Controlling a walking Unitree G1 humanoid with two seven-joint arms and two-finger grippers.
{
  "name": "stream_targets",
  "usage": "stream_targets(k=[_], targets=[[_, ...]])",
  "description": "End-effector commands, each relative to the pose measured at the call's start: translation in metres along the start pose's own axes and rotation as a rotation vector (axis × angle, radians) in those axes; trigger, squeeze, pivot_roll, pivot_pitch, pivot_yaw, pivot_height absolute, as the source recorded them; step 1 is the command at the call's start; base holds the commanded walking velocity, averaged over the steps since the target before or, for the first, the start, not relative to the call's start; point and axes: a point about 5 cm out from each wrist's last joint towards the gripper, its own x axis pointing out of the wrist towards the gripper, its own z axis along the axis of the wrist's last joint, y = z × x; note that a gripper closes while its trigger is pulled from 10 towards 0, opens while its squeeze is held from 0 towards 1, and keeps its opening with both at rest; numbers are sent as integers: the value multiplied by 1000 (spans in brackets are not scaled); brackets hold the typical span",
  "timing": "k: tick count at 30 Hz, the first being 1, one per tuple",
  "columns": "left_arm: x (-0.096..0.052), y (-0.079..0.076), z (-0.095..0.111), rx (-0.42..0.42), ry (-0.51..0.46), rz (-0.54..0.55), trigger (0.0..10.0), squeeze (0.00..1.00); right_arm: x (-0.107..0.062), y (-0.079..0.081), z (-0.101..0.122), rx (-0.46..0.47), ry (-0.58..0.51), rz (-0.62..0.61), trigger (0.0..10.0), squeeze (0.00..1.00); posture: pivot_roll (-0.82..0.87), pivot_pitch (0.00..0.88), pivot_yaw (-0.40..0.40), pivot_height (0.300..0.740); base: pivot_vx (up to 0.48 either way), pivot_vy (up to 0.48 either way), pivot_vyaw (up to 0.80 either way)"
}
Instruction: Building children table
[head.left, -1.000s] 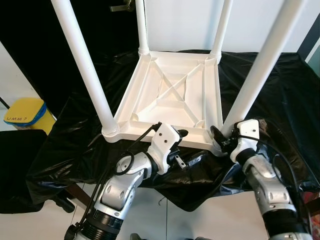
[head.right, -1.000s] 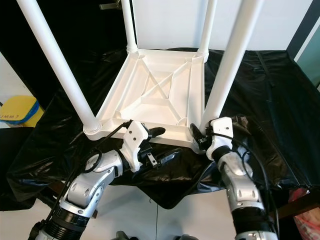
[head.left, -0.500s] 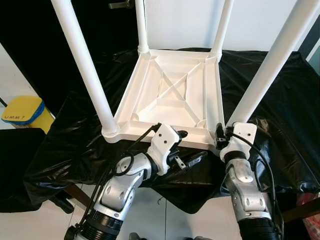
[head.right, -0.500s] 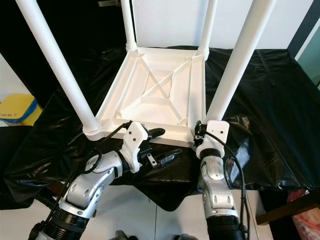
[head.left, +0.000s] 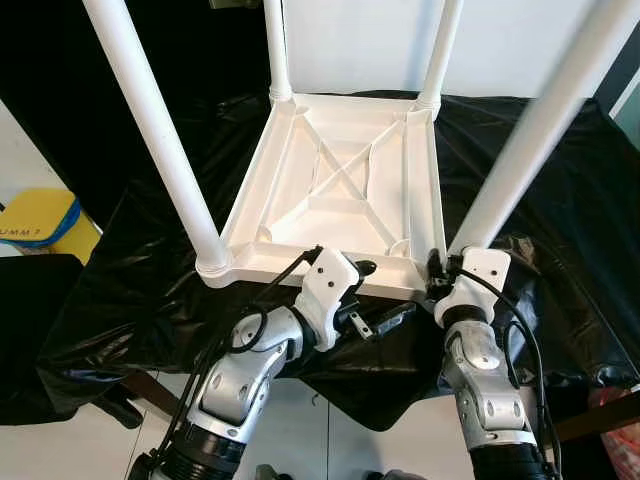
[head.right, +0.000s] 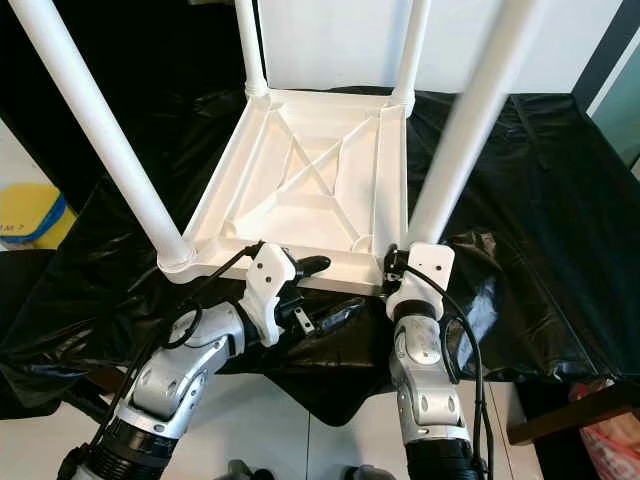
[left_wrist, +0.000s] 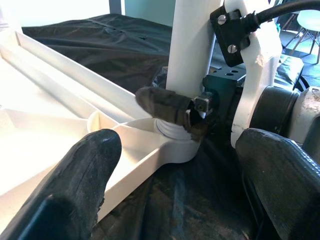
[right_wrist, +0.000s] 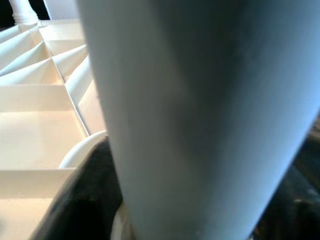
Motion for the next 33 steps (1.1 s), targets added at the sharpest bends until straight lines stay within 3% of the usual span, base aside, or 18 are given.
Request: stream_targets(k=[1,5,7,12,15,16,25,29,30,31,32,33], targets=[[-1,1,-1,-16,1,47,10000,0,-4,-3,-12,2,62,3,10000,1000,-89,118,7,740,0,0,0],[-1,1,-1,-16,0,48,10000,0,-3,-5,-7,1,26,46,10000,1000,-90,117,6,740,0,0,0],[0,2,0,-14,-1,49,10000,0,-4,-14,-3,10,-2,185,10000,1000,-91,115,7,740,0,0,0],[0,2,0,-13,0,49,10000,0,-5,-19,-2,4,-7,256,10000,1000,-94,113,10,740,0,0,0],[0,3,0,-11,1,44,10000,0,0,-28,-2,-36,8,412,10000,1000,-100,112,14,740,0,0,0],[0,3,0,-11,1,40,10000,0,1,-31,-1,-55,5,448,10000,0,-100,112,14,740,0,0,0],[2,3,1,-4,2,23,10000,0,21,-34,9,-166,7,717,10000,0,-101,101,22,740,0,0,0],[3,3,1,-3,0,23,10000,0,25,-33,9,-180,7,750,9922,0,-96,95,18,740,0,0,0],[3,3,1,-2,0,24,10000,0,25,-32,7,-182,12,756,3843,0,-91,93,15,740,0,0,0],[3,3,1,-2,0,24,10000,0,25,-32,7,-182,12,756,3843,0,-91,93,15,740,0,0,0],[3,3,1,-1,-1,25,10000,0,25,-32,5,-182,21,765,0,0,-88,91,12,740,0,0,0],[3,2,1,-1,-2,27,10000,0,24,-32,2,-178,33,766,0,0,-85,89,8,740,0,0,0]])
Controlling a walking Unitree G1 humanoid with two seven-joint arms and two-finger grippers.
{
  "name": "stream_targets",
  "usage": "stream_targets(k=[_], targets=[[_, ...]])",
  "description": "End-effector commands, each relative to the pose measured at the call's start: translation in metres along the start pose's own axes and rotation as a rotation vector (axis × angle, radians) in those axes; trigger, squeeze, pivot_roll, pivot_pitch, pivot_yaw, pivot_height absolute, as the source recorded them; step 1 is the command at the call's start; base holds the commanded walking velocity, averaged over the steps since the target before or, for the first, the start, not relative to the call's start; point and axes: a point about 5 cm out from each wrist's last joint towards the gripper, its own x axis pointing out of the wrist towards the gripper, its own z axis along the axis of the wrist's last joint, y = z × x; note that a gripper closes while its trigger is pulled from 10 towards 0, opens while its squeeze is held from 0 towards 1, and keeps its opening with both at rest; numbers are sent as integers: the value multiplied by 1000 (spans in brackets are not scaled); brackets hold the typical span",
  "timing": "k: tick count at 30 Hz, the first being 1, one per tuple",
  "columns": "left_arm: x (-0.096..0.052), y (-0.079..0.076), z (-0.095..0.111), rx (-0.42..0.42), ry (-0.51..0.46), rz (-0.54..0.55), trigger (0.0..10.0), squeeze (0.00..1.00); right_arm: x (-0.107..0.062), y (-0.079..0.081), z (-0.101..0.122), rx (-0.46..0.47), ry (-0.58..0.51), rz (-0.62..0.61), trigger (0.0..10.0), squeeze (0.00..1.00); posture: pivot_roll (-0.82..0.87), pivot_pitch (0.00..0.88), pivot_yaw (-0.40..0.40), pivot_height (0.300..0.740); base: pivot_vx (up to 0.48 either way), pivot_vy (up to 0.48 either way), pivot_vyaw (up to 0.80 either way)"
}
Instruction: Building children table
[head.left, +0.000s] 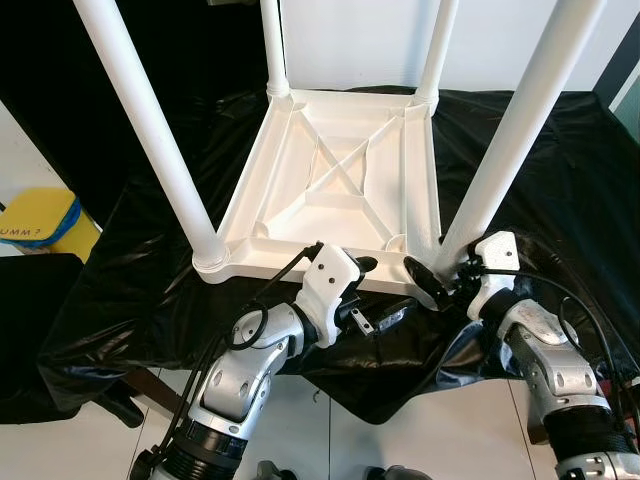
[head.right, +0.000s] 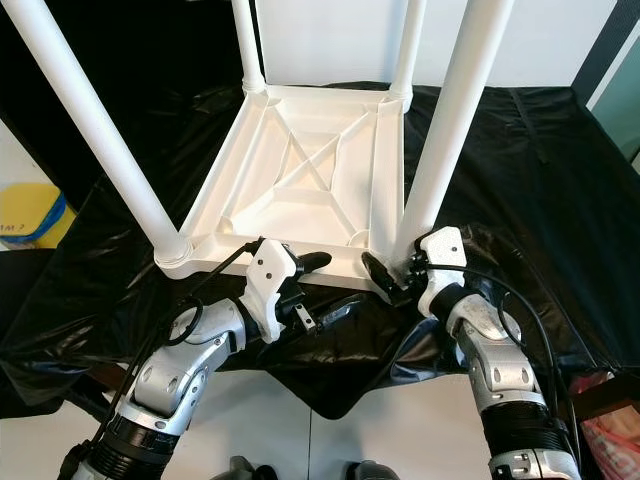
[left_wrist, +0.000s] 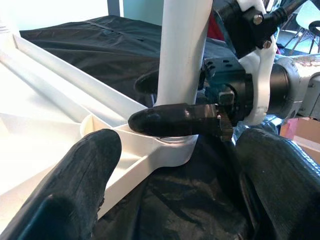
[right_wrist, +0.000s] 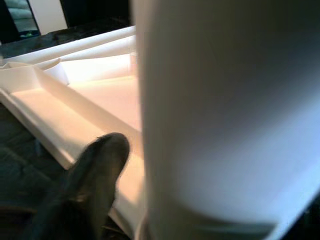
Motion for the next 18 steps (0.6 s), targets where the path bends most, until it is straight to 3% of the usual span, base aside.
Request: stream_targets(k=[1,8,9,11,12,18], targets=[[0,0,-3,-9,10,27,10000,0,2,7,-8,13,34,43,0,0,-84,88,9,740,0,0,0],[0,-2,-3,-12,9,22,10000,0,-4,2,-21,67,75,-28,0,0,-89,85,10,740,0,0,0],[1,-2,-3,-12,10,20,10000,0,-5,2,-23,79,78,-50,4627,0,-91,82,11,740,0,0,0],[1,-2,-4,-12,10,19,10000,0,-6,1,-24,85,78,-61,4627,0,-91,82,11,740,0,0,0],[1,-2,-4,-11,11,16,10000,0,-7,5,-28,72,95,-129,10000,0,-92,79,10,740,0,0,0],[1,-2,-4,-12,11,13,10000,0,-10,10,-32,61,119,-250,10000,0,-95,77,10,740,0,0,0]])
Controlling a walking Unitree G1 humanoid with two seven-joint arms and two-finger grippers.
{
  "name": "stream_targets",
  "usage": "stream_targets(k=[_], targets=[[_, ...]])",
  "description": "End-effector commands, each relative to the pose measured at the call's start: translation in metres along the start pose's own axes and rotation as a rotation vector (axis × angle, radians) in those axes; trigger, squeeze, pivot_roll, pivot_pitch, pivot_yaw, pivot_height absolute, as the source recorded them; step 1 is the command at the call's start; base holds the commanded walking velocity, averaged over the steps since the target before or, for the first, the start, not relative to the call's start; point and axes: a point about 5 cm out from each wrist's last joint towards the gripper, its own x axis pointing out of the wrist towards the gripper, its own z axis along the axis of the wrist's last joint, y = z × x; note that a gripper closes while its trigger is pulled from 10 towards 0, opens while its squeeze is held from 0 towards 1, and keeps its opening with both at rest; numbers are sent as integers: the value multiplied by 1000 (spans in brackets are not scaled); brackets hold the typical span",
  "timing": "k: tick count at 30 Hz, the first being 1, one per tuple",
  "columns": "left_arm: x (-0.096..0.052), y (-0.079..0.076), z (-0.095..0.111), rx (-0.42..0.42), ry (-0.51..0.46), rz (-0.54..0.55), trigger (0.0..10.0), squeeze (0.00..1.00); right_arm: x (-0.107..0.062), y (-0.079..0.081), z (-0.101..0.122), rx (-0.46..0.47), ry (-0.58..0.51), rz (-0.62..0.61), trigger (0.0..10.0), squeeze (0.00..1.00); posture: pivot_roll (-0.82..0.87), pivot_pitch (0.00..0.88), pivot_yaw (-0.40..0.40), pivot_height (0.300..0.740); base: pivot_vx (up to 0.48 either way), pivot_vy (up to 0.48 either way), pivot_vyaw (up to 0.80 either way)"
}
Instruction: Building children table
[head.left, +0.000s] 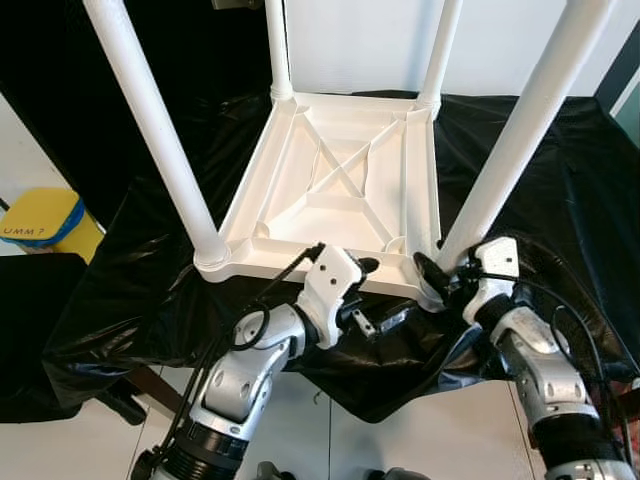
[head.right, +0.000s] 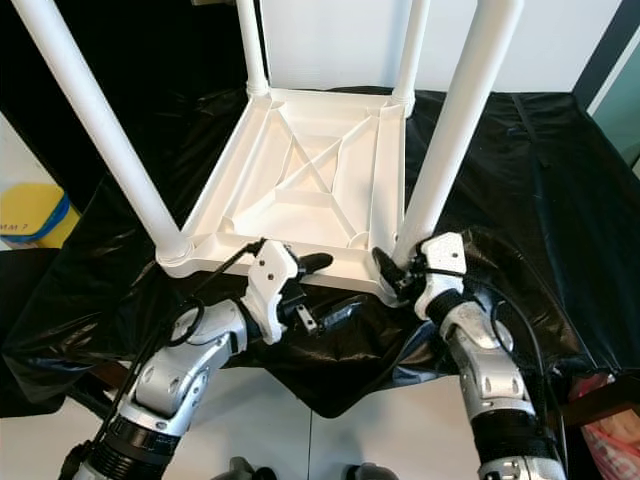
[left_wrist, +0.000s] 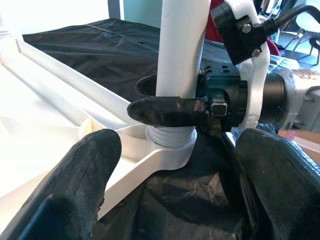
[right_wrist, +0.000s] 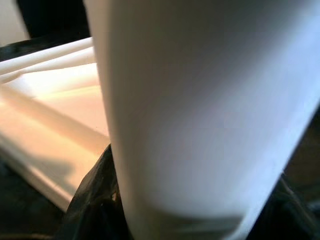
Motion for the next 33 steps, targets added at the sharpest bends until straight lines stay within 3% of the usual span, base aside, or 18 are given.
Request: stream_targets(k=[1,5,10,13,19,32,33], targets=[[0,-2,-4,-13,9,18,10000,0,-10,8,-23,29,121,-87,10000,0,-99,77,10,740,0,0,0],[1,-3,-5,-16,11,13,10000,0,-11,13,-25,65,133,-250,10000,0,-99,78,7,740,0,0,0],[0,-3,-5,-16,11,15,10000,0,-11,18,-25,54,128,-325,10000,0,-94,79,1,740,0,0,0],[-1,-4,-5,-18,11,20,10000,0,-11,28,-24,76,126,-467,10000,0,-87,83,-2,740,0,0,0],[-2,-5,-6,-22,13,24,10000,0,-9,39,-19,107,122,-495,10000,0,-87,88,-3,740,0,0,0],[-3,-2,-7,-23,17,34,10000,0,-10,38,-15,123,95,-508,10000,0,-90,99,-2,740,0,0,0],[-3,-2,-6,-23,17,38,10000,0,-9,39,-12,131,68,-484,10000,416,-85,99,-4,740,0,0,0]])
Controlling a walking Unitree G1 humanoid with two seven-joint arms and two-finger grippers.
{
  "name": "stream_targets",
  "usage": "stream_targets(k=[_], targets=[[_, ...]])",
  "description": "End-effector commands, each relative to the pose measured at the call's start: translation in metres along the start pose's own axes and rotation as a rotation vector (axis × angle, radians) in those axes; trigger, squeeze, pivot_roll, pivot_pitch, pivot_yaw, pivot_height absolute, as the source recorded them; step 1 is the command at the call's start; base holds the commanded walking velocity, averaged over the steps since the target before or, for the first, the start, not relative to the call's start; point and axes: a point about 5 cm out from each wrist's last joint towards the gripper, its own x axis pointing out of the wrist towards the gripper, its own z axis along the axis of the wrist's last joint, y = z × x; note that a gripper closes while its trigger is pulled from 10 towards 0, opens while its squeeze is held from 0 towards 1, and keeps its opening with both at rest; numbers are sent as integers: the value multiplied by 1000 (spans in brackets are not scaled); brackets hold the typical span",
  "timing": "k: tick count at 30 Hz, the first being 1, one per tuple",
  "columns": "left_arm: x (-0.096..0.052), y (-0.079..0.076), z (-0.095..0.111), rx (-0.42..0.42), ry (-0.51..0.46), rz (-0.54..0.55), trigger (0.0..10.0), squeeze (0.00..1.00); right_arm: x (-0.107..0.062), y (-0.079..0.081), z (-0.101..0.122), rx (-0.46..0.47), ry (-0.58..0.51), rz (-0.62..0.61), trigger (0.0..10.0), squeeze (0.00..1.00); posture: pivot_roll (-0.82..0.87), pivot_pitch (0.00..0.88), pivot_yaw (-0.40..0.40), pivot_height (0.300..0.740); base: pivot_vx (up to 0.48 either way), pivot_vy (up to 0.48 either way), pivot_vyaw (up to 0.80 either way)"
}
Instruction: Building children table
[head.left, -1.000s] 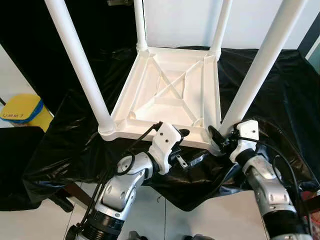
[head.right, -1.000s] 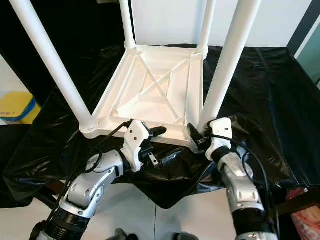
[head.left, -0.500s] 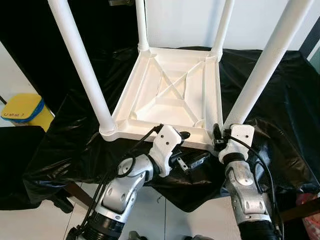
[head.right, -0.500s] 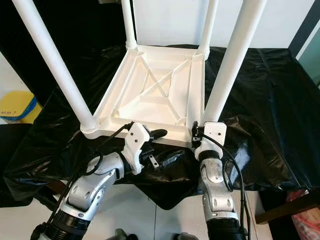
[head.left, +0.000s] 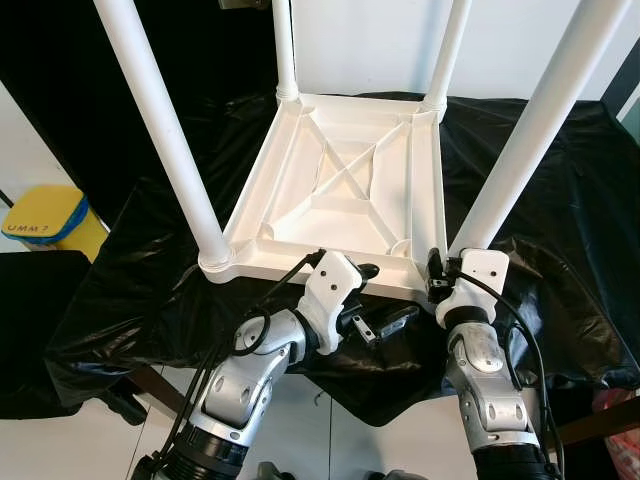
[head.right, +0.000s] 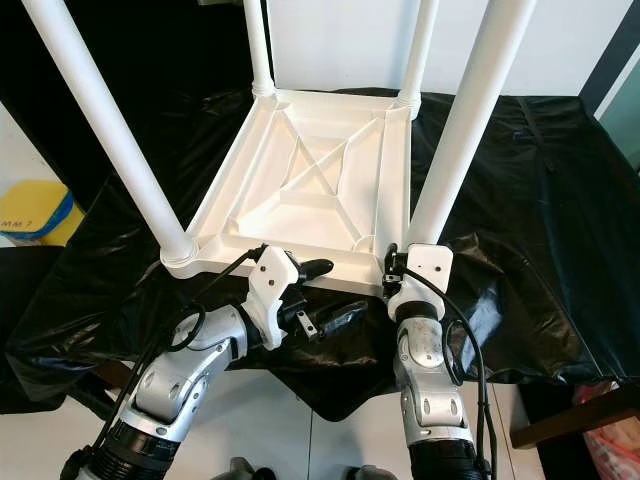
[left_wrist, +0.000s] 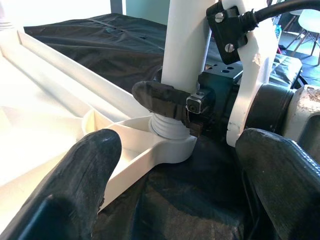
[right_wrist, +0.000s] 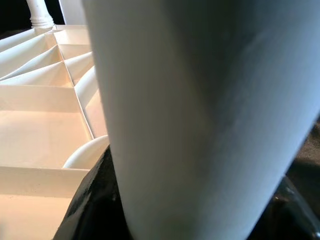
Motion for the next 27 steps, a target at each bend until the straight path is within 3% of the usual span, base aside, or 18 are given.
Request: stream_targets(k=[1,2,3,12,19,20,21,23,25,27], targets=[[-2,1,-2,-8,6,41,10000,0,-7,-2,-17,13,83,-3,10000,416,-85,99,-4,740,0,0,0],[-2,1,-2,-8,6,41,10000,0,-7,-2,-17,13,83,-3,10000,416,-85,99,-4,740,0,0,0],[-2,2,-1,-8,4,44,10000,0,-7,-1,-14,27,60,35,10000,1000,-84,98,-5,740,0,0,0],[-2,5,0,-1,0,65,10000,0,-4,-19,4,7,-41,180,10000,1000,-74,97,-18,740,0,0,0],[-3,6,1,1,-2,72,10000,0,-3,-24,7,-1,-52,269,10000,1000,-72,97,-18,740,0,0,0],[-3,7,1,1,-2,73,10000,0,-2,-25,8,-13,-51,330,10000,0,-74,95,-15,740,0,0,0],[-3,7,1,1,-2,73,10000,0,-2,-25,8,-13,-51,330,10000,0,-74,95,-15,740,0,0,0],[-3,7,1,2,-1,72,10000,0,2,-27,9,-40,-33,481,10000,0,-78,96,-10,740,0,0,0],[-3,8,1,4,-1,69,10000,0,4,-28,10,-57,-19,551,10000,0,-81,95,-5,740,0,0,0],[-3,8,1,4,-1,69,10000,0,4,-28,10,-57,-19,551,10000,0,-81,95,-5,740,0,0,0]])
